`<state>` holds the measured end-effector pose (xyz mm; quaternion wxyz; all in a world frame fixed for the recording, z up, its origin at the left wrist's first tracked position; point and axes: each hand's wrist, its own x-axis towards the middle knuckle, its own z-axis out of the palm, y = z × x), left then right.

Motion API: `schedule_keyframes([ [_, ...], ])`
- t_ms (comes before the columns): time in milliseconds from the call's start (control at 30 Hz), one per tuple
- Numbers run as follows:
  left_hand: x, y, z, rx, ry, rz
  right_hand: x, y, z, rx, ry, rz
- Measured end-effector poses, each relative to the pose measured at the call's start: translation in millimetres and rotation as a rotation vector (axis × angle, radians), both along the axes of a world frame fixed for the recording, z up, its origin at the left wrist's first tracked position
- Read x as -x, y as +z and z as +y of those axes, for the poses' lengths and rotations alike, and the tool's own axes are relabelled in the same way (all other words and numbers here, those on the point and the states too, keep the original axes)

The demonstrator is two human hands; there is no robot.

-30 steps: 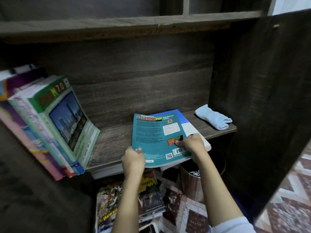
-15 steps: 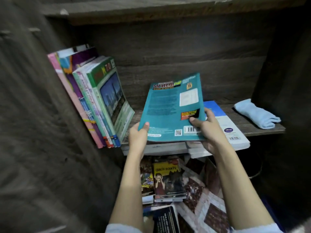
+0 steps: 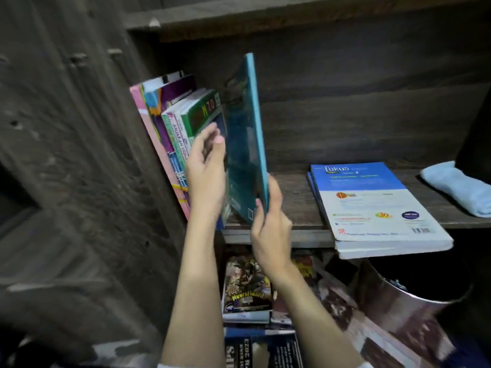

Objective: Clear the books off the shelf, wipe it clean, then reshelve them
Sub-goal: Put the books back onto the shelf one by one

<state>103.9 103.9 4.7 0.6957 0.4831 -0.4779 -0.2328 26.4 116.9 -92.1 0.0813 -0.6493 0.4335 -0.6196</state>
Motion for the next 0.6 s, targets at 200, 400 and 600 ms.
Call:
schedule_keyframes([
  [200,-18.4,10.9,7.6,0.078,-0.07,-0.091,-37.3,-29.7,2.5,-0.1,0.147,0.175],
  [400,-29.0,3.9,-3.3,0.131,-0.014,-0.249,-39.9,-31.0,-9.5,-0.305,0.235,0.199],
  [600,-29.6,-1.1,-3.5,0.154,-0.039,-0.134,-38.2,-32.8,-20.3,-0.487,0.275,0.313],
])
